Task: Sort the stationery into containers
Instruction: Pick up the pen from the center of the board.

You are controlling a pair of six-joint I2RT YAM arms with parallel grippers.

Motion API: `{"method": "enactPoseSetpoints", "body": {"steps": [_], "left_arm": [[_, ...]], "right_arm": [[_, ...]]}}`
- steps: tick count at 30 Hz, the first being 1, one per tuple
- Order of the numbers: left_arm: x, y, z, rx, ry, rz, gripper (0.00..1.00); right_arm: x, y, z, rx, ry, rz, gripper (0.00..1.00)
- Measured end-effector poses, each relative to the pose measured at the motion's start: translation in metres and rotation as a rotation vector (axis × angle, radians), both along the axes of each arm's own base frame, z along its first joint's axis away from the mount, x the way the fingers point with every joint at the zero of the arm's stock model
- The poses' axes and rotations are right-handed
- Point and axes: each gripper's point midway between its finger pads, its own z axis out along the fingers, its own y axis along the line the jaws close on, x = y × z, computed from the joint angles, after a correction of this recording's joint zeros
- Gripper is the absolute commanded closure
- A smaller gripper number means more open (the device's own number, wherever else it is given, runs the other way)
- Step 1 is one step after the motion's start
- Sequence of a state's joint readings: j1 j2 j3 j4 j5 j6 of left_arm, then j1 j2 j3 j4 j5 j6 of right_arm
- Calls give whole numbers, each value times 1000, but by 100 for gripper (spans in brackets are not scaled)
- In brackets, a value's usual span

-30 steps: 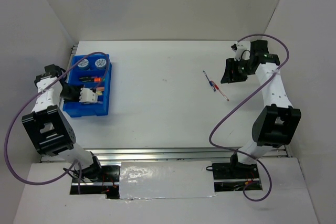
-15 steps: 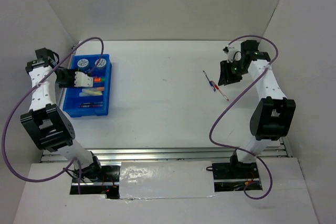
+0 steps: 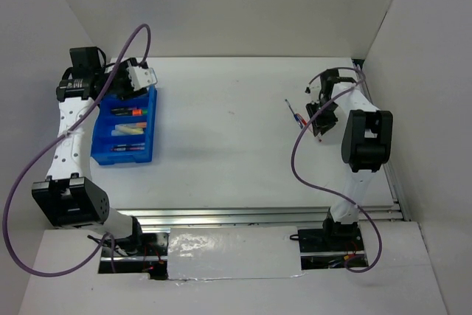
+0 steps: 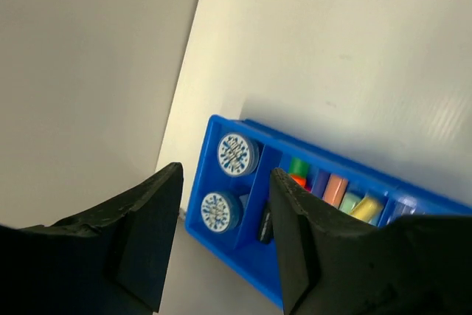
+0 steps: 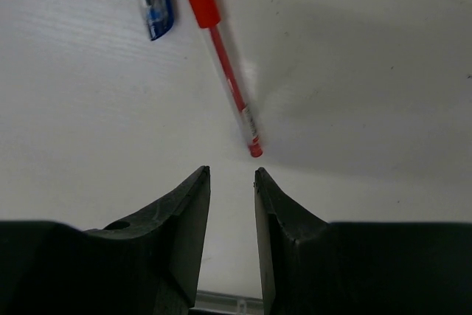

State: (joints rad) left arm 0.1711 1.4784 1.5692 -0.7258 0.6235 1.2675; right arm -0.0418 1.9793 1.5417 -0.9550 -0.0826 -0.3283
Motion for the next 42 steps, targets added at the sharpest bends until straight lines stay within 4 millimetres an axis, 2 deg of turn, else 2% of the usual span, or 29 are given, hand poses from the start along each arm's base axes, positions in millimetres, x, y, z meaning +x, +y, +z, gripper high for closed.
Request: {"method": "enactPoseSetpoints", "body": {"steps": [8,17,24,30,31,32,35,39,42], "left_arm": [[5,-24,13,-167,26,64,36],[-5,-52,3,-221,77,50,35],[-5,-60,-3,-228,91,56,35],[-4,-67,-1,-259,98,60,35],[-5,-70,0,-264,101,56,35],[-6,-73,0,-274,109,57,35],[-6,-86,-1,-299,126,38,36],[5,-110,3,-419,168,63,37],[17,-126,16,-560,206,97,38]], "right_arm": [[23,-13,-19,-84,0,20,60],[30,-8,-36,-101,18,68,61],[31,-7,-39,-100,23,85,71],[32,-8,-40,-102,37,106,73],[32,-8,-40,-101,43,109,75],[32,-8,-40,-98,48,110,82],[31,-7,-40,-93,58,119,94],[32,1,-37,-47,52,116,99],[42,17,-20,54,-3,101,100]]}}
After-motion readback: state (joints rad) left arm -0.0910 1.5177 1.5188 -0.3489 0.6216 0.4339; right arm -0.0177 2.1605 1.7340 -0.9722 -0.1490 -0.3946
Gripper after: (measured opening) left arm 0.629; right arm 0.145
